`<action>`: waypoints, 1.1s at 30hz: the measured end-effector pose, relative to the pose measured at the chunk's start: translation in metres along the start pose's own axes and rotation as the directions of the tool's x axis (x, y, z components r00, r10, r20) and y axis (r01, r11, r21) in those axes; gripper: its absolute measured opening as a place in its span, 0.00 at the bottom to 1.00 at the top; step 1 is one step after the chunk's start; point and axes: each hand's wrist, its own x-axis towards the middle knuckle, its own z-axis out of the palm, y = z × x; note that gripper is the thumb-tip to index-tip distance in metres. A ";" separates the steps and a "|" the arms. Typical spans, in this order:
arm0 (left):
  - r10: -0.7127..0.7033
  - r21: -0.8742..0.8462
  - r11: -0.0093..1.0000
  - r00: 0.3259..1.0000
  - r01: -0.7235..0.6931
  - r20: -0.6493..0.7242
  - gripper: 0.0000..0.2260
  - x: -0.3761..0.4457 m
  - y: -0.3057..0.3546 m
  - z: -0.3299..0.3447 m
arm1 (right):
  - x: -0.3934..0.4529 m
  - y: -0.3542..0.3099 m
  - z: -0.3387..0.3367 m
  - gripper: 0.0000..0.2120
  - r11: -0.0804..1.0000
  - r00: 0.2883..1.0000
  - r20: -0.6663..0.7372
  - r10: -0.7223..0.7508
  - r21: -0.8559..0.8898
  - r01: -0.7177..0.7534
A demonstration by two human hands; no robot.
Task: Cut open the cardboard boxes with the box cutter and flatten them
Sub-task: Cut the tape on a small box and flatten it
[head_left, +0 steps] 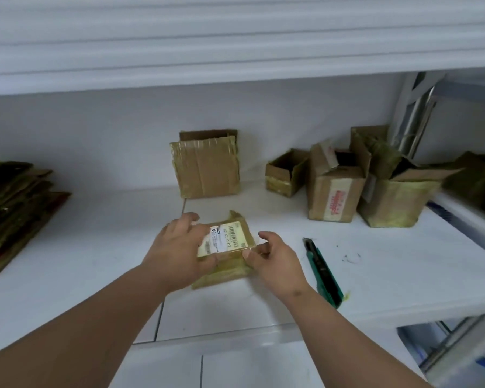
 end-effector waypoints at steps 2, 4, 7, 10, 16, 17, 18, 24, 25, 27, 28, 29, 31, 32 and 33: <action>0.107 0.012 0.994 0.991 -0.108 0.079 0.35 0.004 0.010 0.005 | -0.007 0.004 -0.001 0.27 1.000 1.000 0.019 -0.011 -0.012 0.011; 0.137 0.038 0.989 0.979 -0.144 0.150 0.36 0.010 0.017 0.009 | -0.012 0.009 -0.007 0.26 0.998 0.999 -0.006 -0.040 -0.045 0.040; 0.113 -0.012 0.994 0.980 -0.113 0.164 0.29 0.017 0.013 0.018 | -0.015 0.020 -0.027 0.25 0.947 0.978 -0.194 -0.076 -0.320 0.010; 0.108 -0.087 0.992 0.983 -0.096 0.147 0.26 0.020 0.008 0.026 | -0.015 0.035 -0.044 0.25 0.807 0.963 -0.268 -0.003 -0.570 -0.156; 0.110 -0.198 0.977 0.982 -0.079 0.154 0.23 0.032 0.006 0.020 | -0.012 0.047 -0.054 0.18 0.733 0.976 -0.155 0.154 -0.644 -0.218; 0.109 -0.210 0.975 0.981 -0.073 0.162 0.22 0.035 0.005 0.019 | -0.011 0.045 -0.056 0.17 0.749 0.974 -0.144 0.174 -0.623 -0.226; 0.107 -0.218 0.974 0.978 -0.066 0.181 0.21 0.037 0.003 0.017 | -0.009 0.042 -0.057 0.16 0.756 0.973 -0.127 0.190 -0.613 -0.228; 0.072 -0.201 0.980 0.958 -0.015 0.278 0.21 0.052 -0.003 0.006 | -0.005 0.034 -0.049 0.15 0.807 0.984 0.044 0.171 -0.579 -0.114; 0.073 -0.199 0.980 0.959 -0.017 0.275 0.21 0.053 -0.003 0.005 | -0.006 0.033 -0.046 0.17 0.826 0.990 0.037 0.138 -0.555 -0.094; 0.071 -0.181 0.983 0.964 -0.025 0.254 0.22 0.054 -0.002 0.004 | -0.007 0.029 -0.043 0.19 0.864 0.998 0.005 0.065 -0.500 -0.054; 0.068 -0.171 0.985 0.969 -0.027 0.238 0.23 0.055 0.000 0.004 | -0.007 0.026 -0.043 0.19 0.878 0.999 -0.012 0.031 -0.478 -0.033; 0.067 -0.164 0.986 0.974 -0.031 0.216 0.26 0.055 0.001 0.004 | -0.006 0.024 -0.043 0.19 0.889 1.000 -0.024 0.001 -0.457 -0.012; 0.066 -0.148 0.988 0.983 -0.041 0.172 0.30 0.057 0.005 0.005 | -0.003 0.020 -0.044 0.17 0.914 0.998 -0.032 -0.060 -0.403 0.042; 0.060 -0.139 0.990 0.986 -0.038 0.157 0.31 0.059 0.006 0.005 | -0.001 0.019 -0.044 0.15 0.926 0.995 -0.034 -0.088 -0.372 0.069; 0.052 -0.131 0.991 0.988 -0.033 0.147 0.32 0.061 0.007 0.005 | 0.000 0.018 -0.043 0.13 0.934 0.992 -0.041 -0.116 -0.344 0.095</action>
